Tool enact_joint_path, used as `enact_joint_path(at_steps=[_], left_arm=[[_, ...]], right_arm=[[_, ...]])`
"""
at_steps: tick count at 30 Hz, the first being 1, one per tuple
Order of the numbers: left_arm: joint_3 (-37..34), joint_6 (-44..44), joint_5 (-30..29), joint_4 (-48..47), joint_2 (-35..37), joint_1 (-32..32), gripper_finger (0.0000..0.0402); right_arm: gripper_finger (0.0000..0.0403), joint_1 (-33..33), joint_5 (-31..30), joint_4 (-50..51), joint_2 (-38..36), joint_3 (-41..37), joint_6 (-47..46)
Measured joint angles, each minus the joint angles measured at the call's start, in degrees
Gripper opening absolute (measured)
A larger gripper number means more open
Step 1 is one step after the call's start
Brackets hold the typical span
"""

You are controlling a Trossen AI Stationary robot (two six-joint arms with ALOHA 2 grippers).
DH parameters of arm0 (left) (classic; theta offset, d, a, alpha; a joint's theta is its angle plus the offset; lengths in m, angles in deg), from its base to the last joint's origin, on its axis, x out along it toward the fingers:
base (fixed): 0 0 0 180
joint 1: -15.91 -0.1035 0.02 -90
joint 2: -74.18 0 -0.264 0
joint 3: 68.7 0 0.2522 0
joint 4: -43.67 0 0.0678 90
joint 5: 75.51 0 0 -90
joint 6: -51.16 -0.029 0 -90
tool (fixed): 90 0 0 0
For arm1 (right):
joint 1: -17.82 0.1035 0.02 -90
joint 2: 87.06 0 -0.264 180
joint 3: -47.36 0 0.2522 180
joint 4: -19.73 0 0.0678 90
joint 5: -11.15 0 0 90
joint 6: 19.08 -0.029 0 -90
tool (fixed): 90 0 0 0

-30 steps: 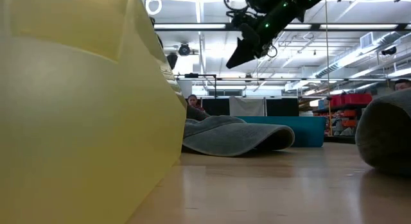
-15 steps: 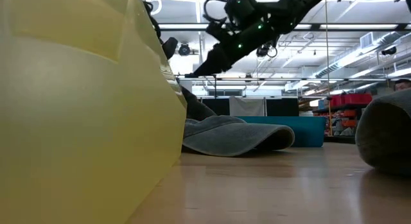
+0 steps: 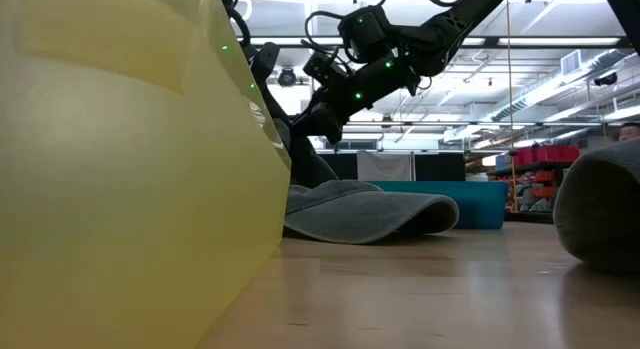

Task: Pick & Place hat
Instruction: Put the top dark gray cap into the blue bin

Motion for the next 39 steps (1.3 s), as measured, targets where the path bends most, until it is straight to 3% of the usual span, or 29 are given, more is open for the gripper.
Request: enact_joint_path(at_steps=[4,7,12,17,20,26,28,31,37,39], left_arm=[[0.00,-2.10,0.02,-0.19,0.00,0.00,0.0015],[0.01,-3.18,0.02,-0.40,0.00,0.00,0.0029],[0.07,-3.74,0.07,-1.71,0.00,0.02,0.0065],[0.07,-3.67,0.04,-1.97,0.00,0.00,0.0099],[0.07,-3.54,0.04,-1.99,0.00,0.00,0.0108],[0.07,-3.74,0.03,-2.43,0.00,0.00,0.0110],[0.07,-5.38,0.02,-2.93,0.00,0.00,0.0110],[0.07,-5.88,0.02,-3.68,0.00,0.00,0.0110],[0.07,-5.86,0.02,-5.11,0.00,0.00,0.0110],[0.07,-5.80,0.02,-5.03,0.00,0.00,0.0110]], right_arm=[[0.0043,0.32,-0.81,0.81,0.00,0.00,0.01],[0.0010,0.83,-5.19,1.79,0.00,0.00,1.33],[0.0011,1.29,-12.42,3.75,0.00,0.00,5.63],[0.0006,1.37,-15.69,3.54,-0.02,0.00,7.02],[0.0006,2.08,-18.51,1.37,-0.85,0.22,12.90],[0.0005,4.10,-34.15,1.42,-4.84,3.07,28.70],[0.0005,4.54,-36.86,4.86,-7.81,3.08,31.73],[0.0003,4.66,-34.87,16.45,-14.25,3.08,33.06],[0.0001,4.08,-17.36,46.51,-30.11,3.08,29.05],[0.0001,3.87,-15.00,55.62,-35.11,3.15,28.66]])
